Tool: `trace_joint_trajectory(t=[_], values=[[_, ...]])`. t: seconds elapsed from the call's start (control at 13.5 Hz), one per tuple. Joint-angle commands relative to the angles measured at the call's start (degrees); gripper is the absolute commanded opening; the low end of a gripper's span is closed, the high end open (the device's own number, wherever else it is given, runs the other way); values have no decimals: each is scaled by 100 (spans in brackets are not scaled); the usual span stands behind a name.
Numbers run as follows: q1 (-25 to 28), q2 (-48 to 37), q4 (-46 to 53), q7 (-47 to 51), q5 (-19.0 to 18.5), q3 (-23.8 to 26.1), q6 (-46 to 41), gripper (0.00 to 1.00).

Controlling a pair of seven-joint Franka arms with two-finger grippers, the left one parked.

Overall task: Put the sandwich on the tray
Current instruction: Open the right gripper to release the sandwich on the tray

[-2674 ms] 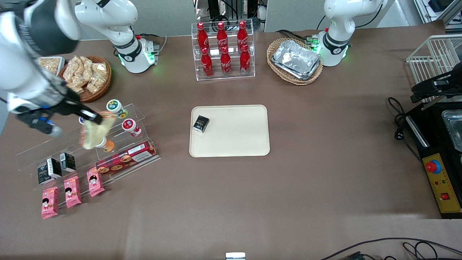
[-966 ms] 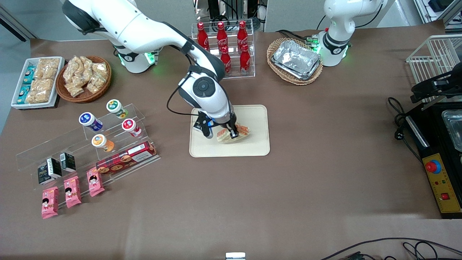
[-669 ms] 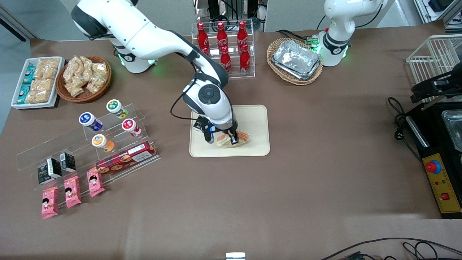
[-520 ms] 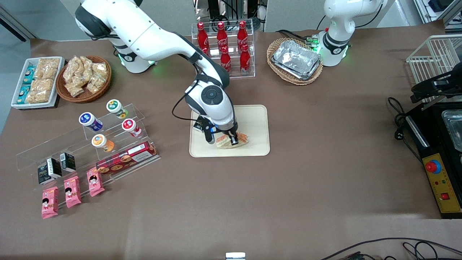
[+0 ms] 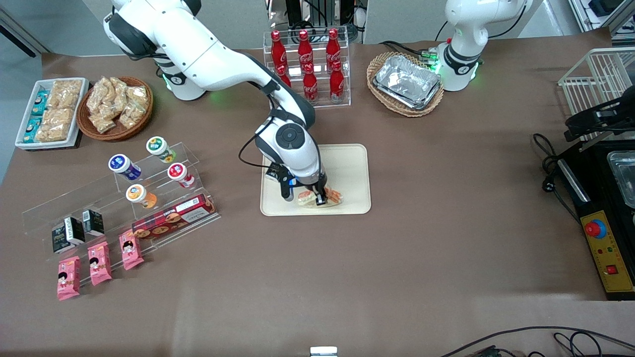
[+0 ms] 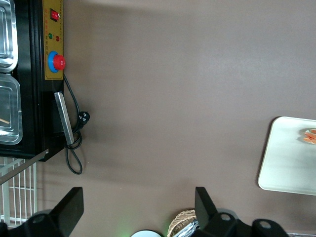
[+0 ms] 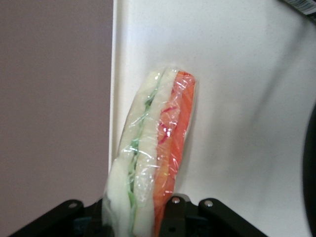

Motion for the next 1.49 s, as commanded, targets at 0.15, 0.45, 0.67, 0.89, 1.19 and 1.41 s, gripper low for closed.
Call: trace_joint_trajectory(t=[0.15, 0.45, 0.67, 0.89, 1.19, 1.41], values=[[87, 210, 191, 280, -182, -148, 178, 100], [79, 201, 305, 271, -191, -192, 169, 100], [79, 201, 306, 218, -479, -201, 108, 100], [87, 184, 297, 174, -604, -201, -94, 100], [70, 70, 296, 121, -868, -157, -699, 100], [-18, -298, 323, -193, -711, -52, -1506, 100]])
